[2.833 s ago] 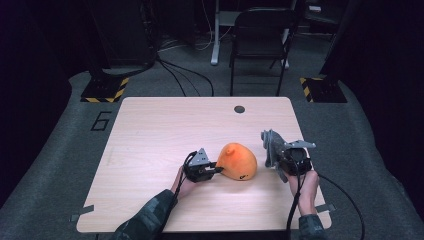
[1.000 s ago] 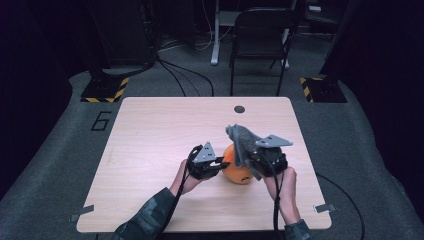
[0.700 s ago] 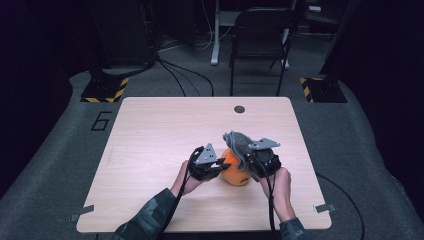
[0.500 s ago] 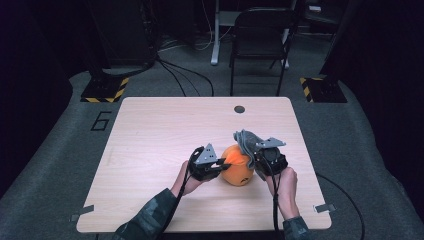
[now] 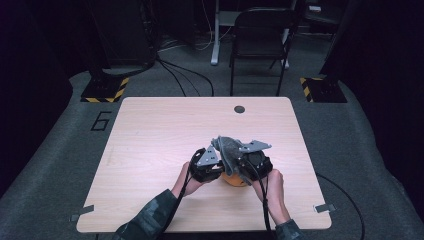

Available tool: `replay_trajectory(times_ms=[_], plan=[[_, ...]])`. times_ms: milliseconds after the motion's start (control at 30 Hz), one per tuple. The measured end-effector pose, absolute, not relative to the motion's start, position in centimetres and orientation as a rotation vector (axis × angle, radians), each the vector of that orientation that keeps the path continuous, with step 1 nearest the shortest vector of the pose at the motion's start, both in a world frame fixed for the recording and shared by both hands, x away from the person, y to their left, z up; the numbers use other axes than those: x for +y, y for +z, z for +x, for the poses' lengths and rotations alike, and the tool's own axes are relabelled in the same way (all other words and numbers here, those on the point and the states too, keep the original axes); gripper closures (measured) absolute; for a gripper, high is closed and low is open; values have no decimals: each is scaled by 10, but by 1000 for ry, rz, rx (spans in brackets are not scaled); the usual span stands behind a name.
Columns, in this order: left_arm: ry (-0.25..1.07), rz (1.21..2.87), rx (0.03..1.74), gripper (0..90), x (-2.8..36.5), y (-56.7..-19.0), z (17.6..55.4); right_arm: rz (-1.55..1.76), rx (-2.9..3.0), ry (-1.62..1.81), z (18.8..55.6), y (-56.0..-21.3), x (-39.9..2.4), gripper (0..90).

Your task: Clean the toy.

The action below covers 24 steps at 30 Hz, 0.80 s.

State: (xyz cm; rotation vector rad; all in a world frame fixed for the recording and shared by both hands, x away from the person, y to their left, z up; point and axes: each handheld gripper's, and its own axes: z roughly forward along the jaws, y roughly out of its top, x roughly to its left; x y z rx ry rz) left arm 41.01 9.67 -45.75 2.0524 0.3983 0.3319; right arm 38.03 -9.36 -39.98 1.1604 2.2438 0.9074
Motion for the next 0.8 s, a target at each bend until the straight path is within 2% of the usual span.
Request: replay_trajectory(times_ms=[267,533,800], plan=[[318,2041,420,778,96,-459,412,1299,2078,752,397,-416,-140,760],[323,2032,472,773,98,-457,417,1391,1974,767,390,-413,-185,750],[328,2003,587,756,102,-458,426,1486,1991,712,394,-443,-209,743]])
